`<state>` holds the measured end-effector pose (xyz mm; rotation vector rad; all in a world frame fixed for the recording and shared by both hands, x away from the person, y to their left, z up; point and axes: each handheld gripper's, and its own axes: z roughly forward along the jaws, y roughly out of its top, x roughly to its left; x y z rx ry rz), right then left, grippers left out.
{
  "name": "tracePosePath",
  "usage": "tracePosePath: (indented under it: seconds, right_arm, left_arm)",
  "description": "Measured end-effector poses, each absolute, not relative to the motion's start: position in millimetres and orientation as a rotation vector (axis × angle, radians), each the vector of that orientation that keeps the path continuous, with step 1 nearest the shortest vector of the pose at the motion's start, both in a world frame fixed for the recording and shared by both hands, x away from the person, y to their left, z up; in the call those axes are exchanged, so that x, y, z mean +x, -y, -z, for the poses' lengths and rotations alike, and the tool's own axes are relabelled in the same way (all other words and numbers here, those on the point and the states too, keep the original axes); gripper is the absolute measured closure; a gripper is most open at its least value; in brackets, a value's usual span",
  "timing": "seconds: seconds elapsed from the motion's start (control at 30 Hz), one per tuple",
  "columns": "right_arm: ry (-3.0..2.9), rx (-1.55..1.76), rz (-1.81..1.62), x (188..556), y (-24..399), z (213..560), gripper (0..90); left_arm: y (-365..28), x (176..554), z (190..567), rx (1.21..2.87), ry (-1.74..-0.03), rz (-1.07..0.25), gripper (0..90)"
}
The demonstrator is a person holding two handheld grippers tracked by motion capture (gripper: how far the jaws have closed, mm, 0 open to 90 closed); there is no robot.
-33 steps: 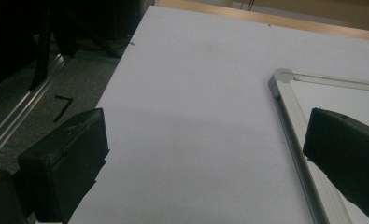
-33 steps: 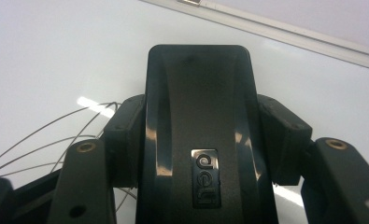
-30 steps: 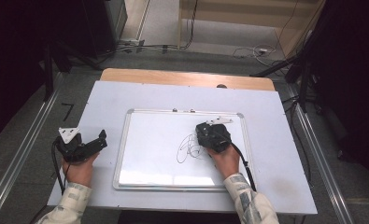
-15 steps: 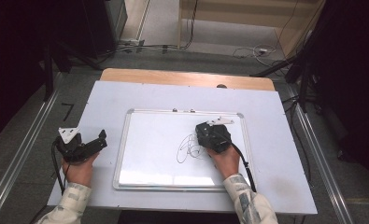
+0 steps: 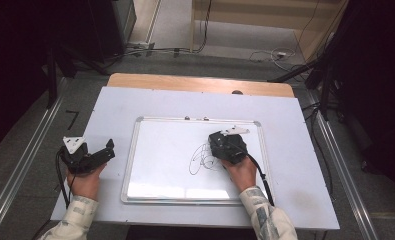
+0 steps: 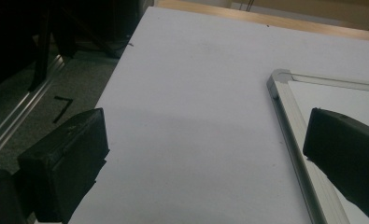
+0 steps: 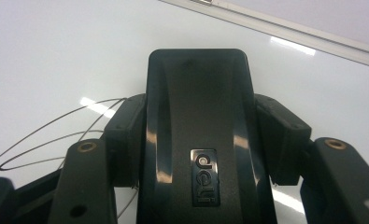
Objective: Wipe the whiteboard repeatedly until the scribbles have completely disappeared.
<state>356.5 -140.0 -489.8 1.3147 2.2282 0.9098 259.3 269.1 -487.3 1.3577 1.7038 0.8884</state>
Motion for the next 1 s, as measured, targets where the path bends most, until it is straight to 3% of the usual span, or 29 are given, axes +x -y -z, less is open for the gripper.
tracePosePath:
  seconds: [1.0]
  right_arm:
    - [-2.301,1.218,-0.909,333.0,101.3,491.5,39.7]
  left_arm:
    - [-267.1,259.5,485.9,1.36,-1.696,-0.885,0.7]
